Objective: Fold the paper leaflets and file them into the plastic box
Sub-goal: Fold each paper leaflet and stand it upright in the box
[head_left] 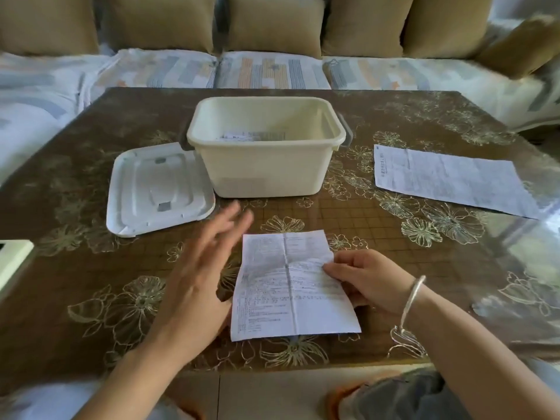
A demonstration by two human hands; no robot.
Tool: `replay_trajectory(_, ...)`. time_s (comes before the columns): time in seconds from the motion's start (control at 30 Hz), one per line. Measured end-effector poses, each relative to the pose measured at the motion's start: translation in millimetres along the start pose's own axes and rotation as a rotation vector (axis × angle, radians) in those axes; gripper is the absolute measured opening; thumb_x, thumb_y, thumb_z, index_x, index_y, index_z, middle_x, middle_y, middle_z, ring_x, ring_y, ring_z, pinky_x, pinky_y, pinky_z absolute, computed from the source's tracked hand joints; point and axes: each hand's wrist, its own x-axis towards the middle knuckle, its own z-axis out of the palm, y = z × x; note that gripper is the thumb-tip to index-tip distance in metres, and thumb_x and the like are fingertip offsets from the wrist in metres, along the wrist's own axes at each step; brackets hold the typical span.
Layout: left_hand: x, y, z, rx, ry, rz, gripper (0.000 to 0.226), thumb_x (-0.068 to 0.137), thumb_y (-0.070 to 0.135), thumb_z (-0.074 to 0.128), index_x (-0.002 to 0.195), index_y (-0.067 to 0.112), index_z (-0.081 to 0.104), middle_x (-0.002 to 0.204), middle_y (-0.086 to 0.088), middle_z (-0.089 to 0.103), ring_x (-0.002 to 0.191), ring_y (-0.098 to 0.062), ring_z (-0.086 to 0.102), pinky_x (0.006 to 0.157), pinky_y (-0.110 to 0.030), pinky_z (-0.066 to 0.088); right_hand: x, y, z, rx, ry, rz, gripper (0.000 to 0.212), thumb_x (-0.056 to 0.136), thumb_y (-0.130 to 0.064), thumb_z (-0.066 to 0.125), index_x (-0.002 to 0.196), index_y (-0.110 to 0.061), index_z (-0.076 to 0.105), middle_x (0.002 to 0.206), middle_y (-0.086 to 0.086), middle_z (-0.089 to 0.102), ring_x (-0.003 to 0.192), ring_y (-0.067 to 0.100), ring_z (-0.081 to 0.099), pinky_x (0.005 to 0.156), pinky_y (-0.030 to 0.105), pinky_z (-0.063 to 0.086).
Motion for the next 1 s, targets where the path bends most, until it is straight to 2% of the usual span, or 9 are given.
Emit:
replay_trajectory(0.13, -19, -8, 1, -0.039, -0.14, 0.043, 0.055, 0.062, 0.001, 0.084, 0.107, 0.03, 0.072, 0.123, 0.019, 0.062, 0.122, -0.001, 0.05, 0.096, -0.044, 0.051, 0, 5, 11, -0.2, 0.122, -0.077, 0.023, 0.089, -0.013, 0.064, 0.11, -0.021, 0.058, 0.075, 0.002, 0.074, 0.063, 0.015, 0.071, 0.047, 0.026, 0.054)
replay_trajectory(0.2, -25, -7, 1, -0.106, -0.167, 0.038, 0.031, 0.074, 0.028, 0.076, 0.105, 0.03, 0.074, 0.114, 0.022, 0.067, 0.112, 0.0, 0.058, 0.091, -0.04, 0.052, -3, 9, 10, -0.321, 0.165, -0.161, 0.027, 0.088, -0.017, 0.065, 0.111, -0.028, 0.054, 0.071, -0.003, 0.074, 0.059, 0.017, 0.07, 0.045, 0.028, 0.054)
replay_trajectory(0.3, -25, -3, 2, -0.124, -0.09, -0.001, 0.014, 0.083, 0.032, 0.069, 0.092, 0.025, 0.078, 0.092, 0.023, 0.07, 0.091, 0.002, 0.063, 0.081, -0.033, 0.053, -7, 13, 8, -0.373, 0.177, -0.266, 0.02, 0.093, -0.016, 0.058, 0.11, -0.028, 0.058, 0.067, -0.001, 0.072, 0.048, 0.02, 0.065, 0.041, 0.027, 0.049)
replay_trajectory(0.4, -24, 2, 2, -0.059, -0.009, -0.097, 0.028, 0.087, 0.042, 0.061, 0.074, 0.019, 0.069, 0.066, 0.019, 0.057, 0.066, -0.001, 0.056, 0.065, -0.018, 0.047, -16, 16, 6, -0.412, 0.168, -0.29, 0.035, 0.094, -0.003, 0.051, 0.083, -0.032, 0.067, 0.073, -0.004, 0.072, 0.048, 0.018, 0.065, 0.041, 0.026, 0.049)
replay_trajectory(0.5, -25, 7, 4, -0.055, 0.007, -0.244, 0.028, 0.085, 0.043, 0.069, 0.091, 0.015, 0.071, 0.077, 0.017, 0.064, 0.068, 0.006, 0.058, 0.058, -0.007, 0.045, -19, 18, 7, -0.54, 0.145, -0.306, 0.036, 0.091, -0.008, 0.058, 0.072, -0.037, 0.065, 0.068, -0.019, 0.067, 0.046, 0.007, 0.062, 0.042, 0.02, 0.045)
replay_trajectory(0.6, -25, 11, 9, -0.039, 0.008, -0.344, 0.035, 0.083, 0.032, 0.072, 0.11, 0.013, 0.062, 0.097, 0.007, 0.069, 0.077, -0.002, 0.063, 0.061, -0.009, 0.05, -17, 18, 13, -0.625, 0.201, -0.335, 0.005, 0.086, -0.032, 0.065, 0.083, -0.035, 0.066, 0.072, -0.018, 0.066, 0.042, 0.002, 0.057, 0.043, 0.017, 0.046)
replay_trajectory(0.77, -27, 10, 12, -0.018, -0.007, -0.32, 0.084, 0.08, 0.025, 0.074, 0.149, 0.027, 0.026, 0.127, 0.006, 0.057, 0.087, -0.001, 0.059, 0.069, 0.002, 0.042, -8, 23, 27, -0.775, 0.466, -0.306, 0.024, 0.077, -0.06, 0.061, 0.077, -0.036, 0.062, 0.066, -0.017, 0.064, 0.047, 0.003, 0.058, 0.053, 0.028, 0.053)
replay_trajectory(0.87, -27, 10, 14, 0.053, 0.0, -0.264, 0.089, 0.079, 0.027, 0.071, 0.153, 0.02, 0.021, 0.151, 0.0, 0.034, 0.101, -0.011, 0.062, 0.074, -0.004, 0.047, -5, 28, 32, -0.893, 0.577, -0.329, 0.03, 0.075, -0.064, 0.062, 0.081, -0.036, 0.053, 0.064, -0.018, 0.059, 0.062, 0.002, 0.055, 0.055, 0.024, 0.044)
replay_trajectory(1.0, -26, 7, 16, 0.117, 0.051, -0.204, 0.072, 0.079, 0.023, 0.072, 0.145, 0.017, 0.042, 0.157, -0.001, 0.023, 0.136, -0.017, 0.038, 0.106, -0.032, 0.042, -6, 29, 36, -0.903, 0.585, -0.331, 0.033, 0.077, -0.061, 0.062, 0.09, -0.037, 0.044, 0.064, -0.017, 0.058, 0.064, 0.004, 0.053, 0.054, 0.026, 0.036)
